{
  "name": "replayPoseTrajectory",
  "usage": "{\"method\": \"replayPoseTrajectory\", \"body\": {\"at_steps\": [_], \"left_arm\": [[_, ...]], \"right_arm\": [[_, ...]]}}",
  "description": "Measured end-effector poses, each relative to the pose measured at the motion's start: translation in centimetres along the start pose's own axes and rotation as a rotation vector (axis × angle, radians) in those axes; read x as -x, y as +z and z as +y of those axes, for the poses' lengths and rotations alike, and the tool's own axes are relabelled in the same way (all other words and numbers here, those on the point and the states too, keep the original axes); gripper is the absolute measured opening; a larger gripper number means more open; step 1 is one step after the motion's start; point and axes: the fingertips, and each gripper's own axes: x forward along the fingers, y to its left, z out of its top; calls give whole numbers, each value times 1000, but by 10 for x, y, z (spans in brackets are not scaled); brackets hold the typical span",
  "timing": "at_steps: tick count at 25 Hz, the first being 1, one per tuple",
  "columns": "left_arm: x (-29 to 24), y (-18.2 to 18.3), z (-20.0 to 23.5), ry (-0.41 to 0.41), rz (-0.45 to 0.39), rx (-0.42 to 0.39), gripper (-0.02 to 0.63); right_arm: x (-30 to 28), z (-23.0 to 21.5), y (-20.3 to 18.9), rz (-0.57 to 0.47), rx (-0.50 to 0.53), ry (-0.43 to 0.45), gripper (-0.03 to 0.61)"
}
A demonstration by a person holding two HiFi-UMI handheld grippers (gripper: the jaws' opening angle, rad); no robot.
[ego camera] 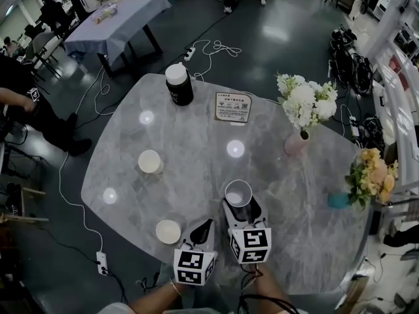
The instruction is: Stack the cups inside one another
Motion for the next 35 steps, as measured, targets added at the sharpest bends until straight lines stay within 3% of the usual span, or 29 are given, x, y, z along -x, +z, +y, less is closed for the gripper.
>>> {"method": "replayPoseTrajectory", "body": {"at_steps": [21, 35], "left_arm": [[6, 12, -14, -42, -23, -4, 3], [65, 58, 3, -12, -155, -12, 3]], "right_arm": [[22, -13, 21, -62, 4, -61, 256], [54, 37, 74, -151, 47, -26, 256]]}}
